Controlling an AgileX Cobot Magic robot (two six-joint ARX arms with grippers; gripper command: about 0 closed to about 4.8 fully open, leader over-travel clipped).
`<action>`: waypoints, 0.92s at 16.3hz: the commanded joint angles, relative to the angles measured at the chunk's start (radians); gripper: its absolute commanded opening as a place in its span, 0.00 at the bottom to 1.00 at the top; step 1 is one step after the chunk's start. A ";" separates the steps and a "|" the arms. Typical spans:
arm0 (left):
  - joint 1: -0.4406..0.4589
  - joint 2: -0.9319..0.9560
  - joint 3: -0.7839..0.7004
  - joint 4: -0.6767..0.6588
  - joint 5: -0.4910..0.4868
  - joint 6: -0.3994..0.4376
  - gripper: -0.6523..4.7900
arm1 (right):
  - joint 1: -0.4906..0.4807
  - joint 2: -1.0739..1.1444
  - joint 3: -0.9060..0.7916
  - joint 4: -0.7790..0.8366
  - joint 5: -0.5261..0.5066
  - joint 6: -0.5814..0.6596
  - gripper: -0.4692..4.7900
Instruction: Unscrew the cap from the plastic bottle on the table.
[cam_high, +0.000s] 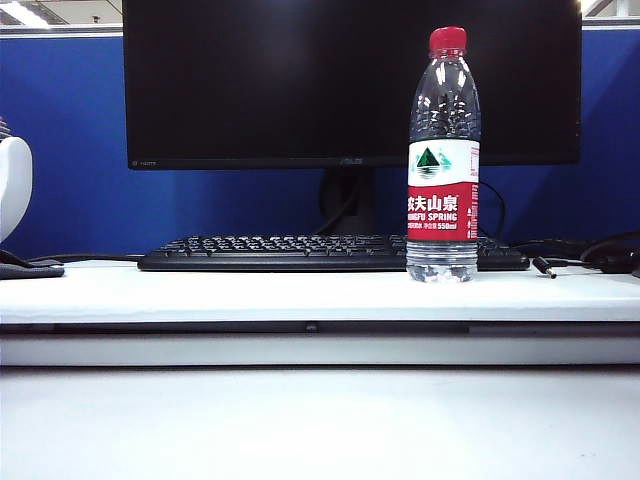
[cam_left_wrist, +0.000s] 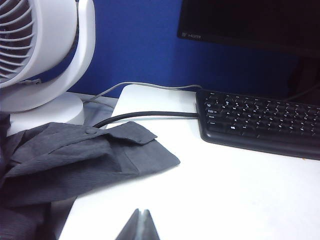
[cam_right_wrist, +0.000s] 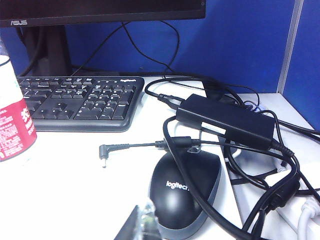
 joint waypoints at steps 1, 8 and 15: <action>0.000 -0.002 0.000 0.013 0.000 -0.003 0.11 | 0.000 -0.002 -0.008 0.009 0.002 -0.003 0.08; -0.006 -0.002 0.001 0.378 0.518 -0.573 0.11 | 0.000 -0.002 -0.007 0.015 -0.175 0.217 0.08; -0.213 0.086 0.346 0.630 0.600 -0.730 0.11 | 0.003 -0.002 -0.007 0.290 -0.465 0.665 0.08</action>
